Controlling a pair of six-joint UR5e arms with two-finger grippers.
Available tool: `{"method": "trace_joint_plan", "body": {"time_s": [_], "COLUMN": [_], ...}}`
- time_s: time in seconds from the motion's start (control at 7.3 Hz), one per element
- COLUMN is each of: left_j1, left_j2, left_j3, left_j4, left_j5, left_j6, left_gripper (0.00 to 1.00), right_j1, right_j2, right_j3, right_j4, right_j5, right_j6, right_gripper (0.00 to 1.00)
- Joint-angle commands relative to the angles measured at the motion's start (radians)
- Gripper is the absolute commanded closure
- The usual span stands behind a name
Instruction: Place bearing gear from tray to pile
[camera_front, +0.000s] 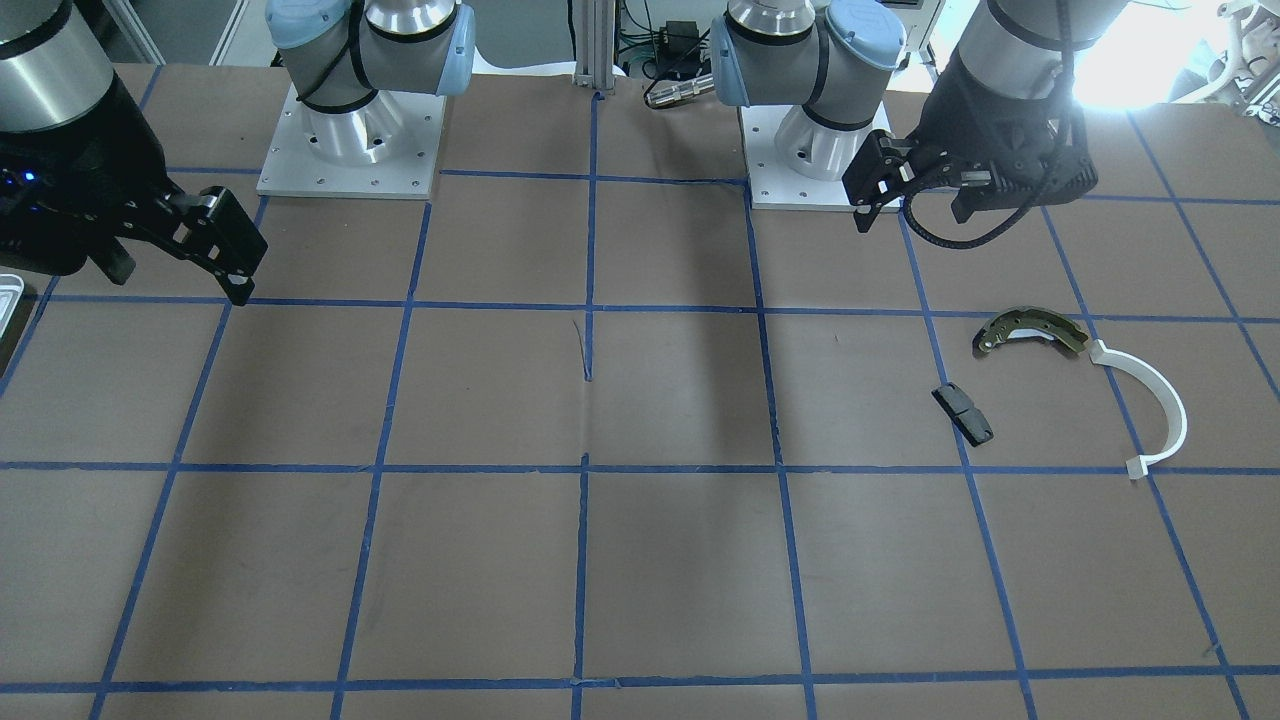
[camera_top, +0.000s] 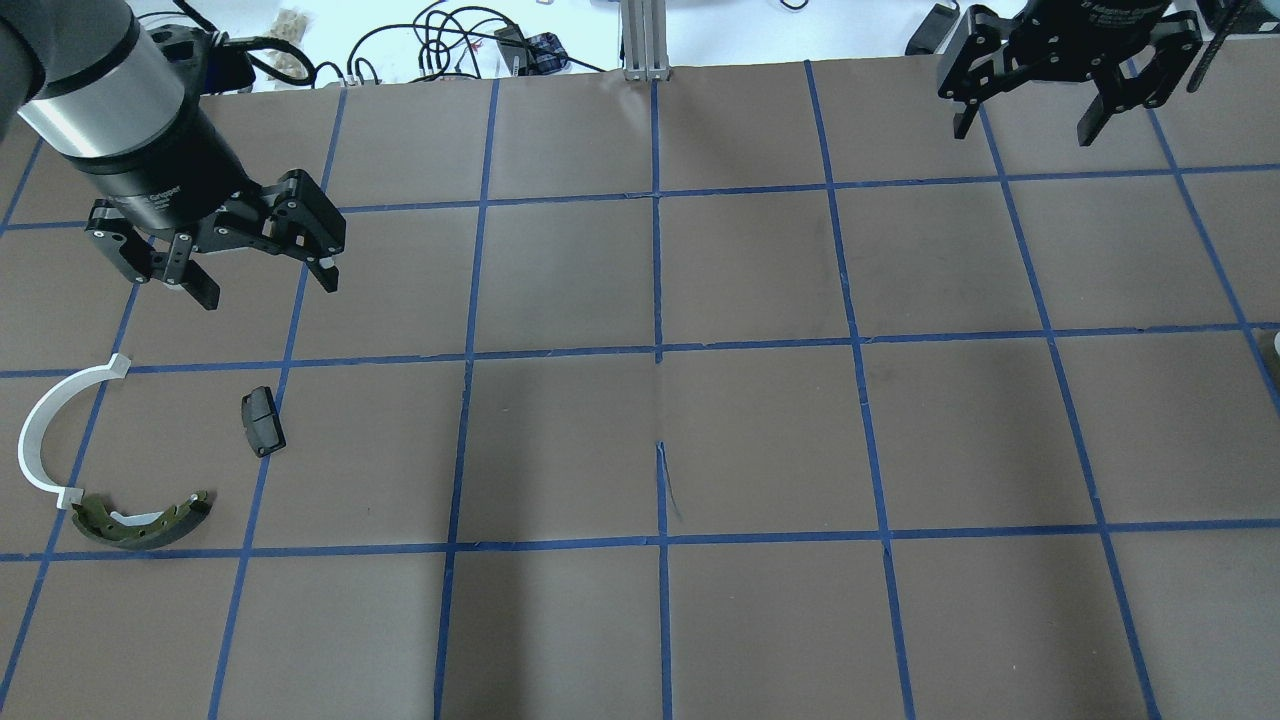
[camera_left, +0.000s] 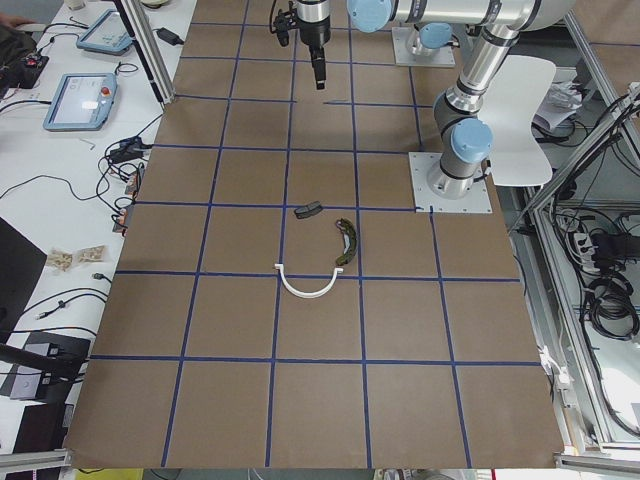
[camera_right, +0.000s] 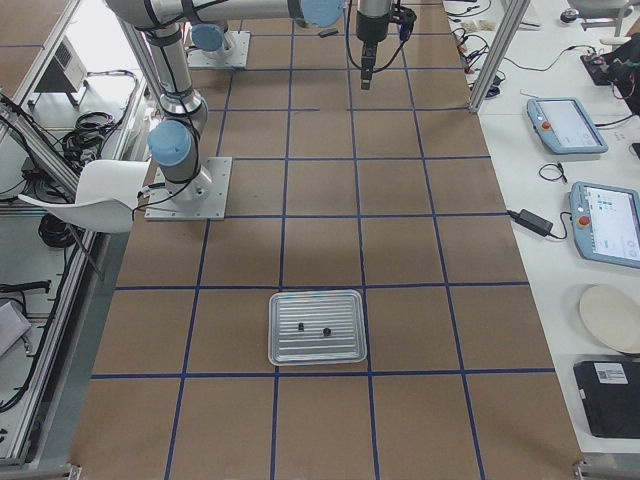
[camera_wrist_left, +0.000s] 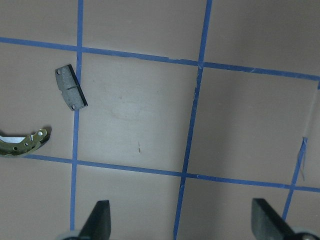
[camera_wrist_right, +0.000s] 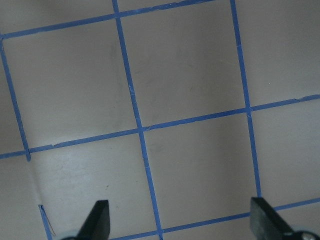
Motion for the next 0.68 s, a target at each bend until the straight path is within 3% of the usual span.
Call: {"method": "trace_joint_plan", "body": {"time_s": [0.0, 0.55], "left_j1": [0.000, 0.000], "left_j2": [0.001, -0.005], "left_j3": [-0.003, 0.011], "left_j4": [0.000, 0.000], "left_j5": [0.000, 0.000], "left_j6": [0.000, 0.000], "left_gripper": [0.00, 0.00], "right_j1": [0.007, -0.016], "right_j2": [0.005, 0.015], "right_j3": [0.002, -0.004], "right_j4": [-0.028, -0.016], "right_j5": [-0.002, -0.014], "right_j6": [0.009, -0.067], "right_gripper": [0.00, 0.00]}}
